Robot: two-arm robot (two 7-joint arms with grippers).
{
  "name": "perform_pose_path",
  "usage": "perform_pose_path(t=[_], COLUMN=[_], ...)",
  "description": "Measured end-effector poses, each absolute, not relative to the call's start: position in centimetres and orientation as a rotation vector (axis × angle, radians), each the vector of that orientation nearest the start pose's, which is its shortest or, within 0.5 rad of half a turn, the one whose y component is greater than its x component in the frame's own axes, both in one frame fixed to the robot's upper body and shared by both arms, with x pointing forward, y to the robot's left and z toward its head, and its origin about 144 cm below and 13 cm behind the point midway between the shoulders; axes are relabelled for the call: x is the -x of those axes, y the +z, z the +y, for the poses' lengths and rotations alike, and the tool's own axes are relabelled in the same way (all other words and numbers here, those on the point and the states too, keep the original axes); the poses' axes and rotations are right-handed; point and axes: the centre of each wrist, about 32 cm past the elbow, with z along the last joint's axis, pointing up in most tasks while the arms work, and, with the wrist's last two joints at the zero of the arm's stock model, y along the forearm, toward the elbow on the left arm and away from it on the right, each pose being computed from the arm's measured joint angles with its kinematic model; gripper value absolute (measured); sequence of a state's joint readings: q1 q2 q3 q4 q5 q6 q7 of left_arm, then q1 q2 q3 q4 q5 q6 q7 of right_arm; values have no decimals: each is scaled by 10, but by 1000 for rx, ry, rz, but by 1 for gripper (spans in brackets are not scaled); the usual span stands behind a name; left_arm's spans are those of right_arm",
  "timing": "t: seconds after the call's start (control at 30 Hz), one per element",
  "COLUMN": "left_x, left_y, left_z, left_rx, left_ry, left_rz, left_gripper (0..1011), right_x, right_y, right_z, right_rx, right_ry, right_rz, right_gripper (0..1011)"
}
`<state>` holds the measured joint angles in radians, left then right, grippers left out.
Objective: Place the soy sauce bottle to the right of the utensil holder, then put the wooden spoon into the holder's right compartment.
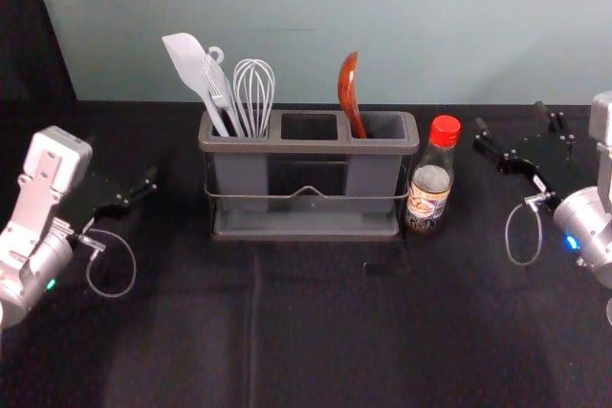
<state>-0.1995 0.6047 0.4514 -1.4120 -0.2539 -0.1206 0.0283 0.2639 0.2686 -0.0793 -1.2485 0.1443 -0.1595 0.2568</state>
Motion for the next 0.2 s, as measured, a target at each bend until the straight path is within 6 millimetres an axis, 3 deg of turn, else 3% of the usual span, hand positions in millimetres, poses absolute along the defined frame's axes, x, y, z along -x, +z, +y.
perform_pose_path(t=[0.2], left_x=[-489], left_y=[1140], left_z=[310], left_rx=[-304], left_ry=[1248], left_rz=[-285], left_gripper=[1000], right_x=[-531], right_y=[1145], right_z=[-309], right_rx=[56], right_ry=[-1307], right_rz=[-167], right_gripper=[1003])
